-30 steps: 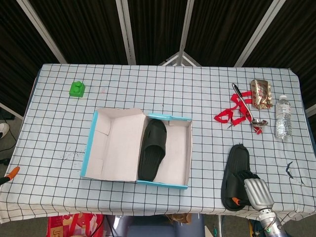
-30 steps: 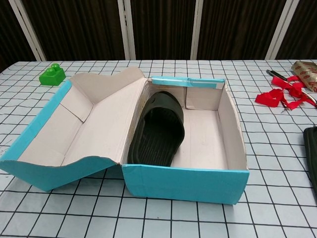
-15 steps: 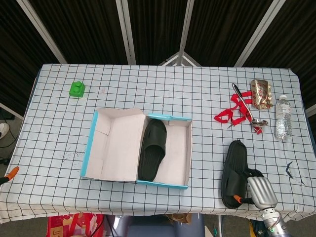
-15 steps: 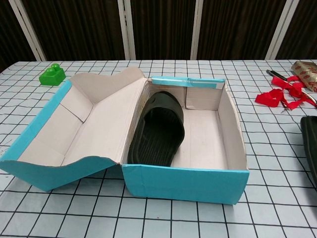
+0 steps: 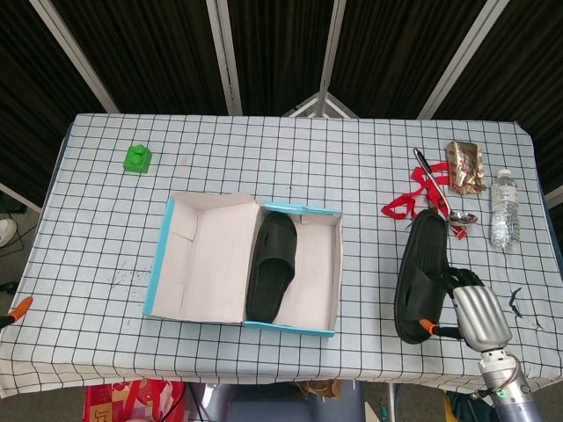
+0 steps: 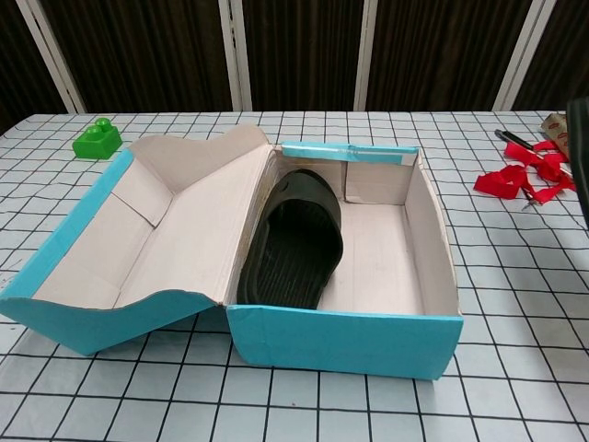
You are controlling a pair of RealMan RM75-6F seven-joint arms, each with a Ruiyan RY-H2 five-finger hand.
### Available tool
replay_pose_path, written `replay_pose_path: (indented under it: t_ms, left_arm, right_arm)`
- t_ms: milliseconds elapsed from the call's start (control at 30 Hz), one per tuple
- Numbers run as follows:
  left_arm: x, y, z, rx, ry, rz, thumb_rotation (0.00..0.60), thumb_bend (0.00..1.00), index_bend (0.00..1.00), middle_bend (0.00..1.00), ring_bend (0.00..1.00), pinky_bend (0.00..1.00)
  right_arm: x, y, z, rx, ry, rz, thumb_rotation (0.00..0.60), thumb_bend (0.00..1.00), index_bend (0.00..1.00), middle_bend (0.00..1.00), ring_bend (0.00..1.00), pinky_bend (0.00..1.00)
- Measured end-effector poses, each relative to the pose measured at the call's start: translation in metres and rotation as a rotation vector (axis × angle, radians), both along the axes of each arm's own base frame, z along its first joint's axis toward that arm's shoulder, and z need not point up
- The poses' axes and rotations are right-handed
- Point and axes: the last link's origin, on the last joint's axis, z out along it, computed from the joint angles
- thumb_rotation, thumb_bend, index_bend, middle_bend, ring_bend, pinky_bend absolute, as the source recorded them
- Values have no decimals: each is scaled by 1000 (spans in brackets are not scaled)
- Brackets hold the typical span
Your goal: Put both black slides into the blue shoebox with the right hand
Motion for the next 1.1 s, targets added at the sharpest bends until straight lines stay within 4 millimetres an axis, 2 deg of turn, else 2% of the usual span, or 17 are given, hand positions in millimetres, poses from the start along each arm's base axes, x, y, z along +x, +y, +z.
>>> replay_pose_path:
  t_ms: [133,333,733,1100]
  left_arm:
    - [0,0,0,0,-3,-1,600,164,76,0,0,0]
    - [-1,0,2,7,-6,-1,600,164,76,0,0,0]
    - [-2,1,3,9,-10,1,600,165,76,0,0,0]
    - [-4,3,3,7,-14,5,600,164,76,0,0,0]
  right_arm:
    - [32,-15,11,36,-79,40,600,545,622,458,258,217]
    - [67,-41,9,133,-198,47,600,566,623,461,270,217]
    - [116,-73,-15,361,-512,-100,600,597,624,468,279,217]
    - [146,-95,-28,453,-686,-307,600,635,625,484,298,217]
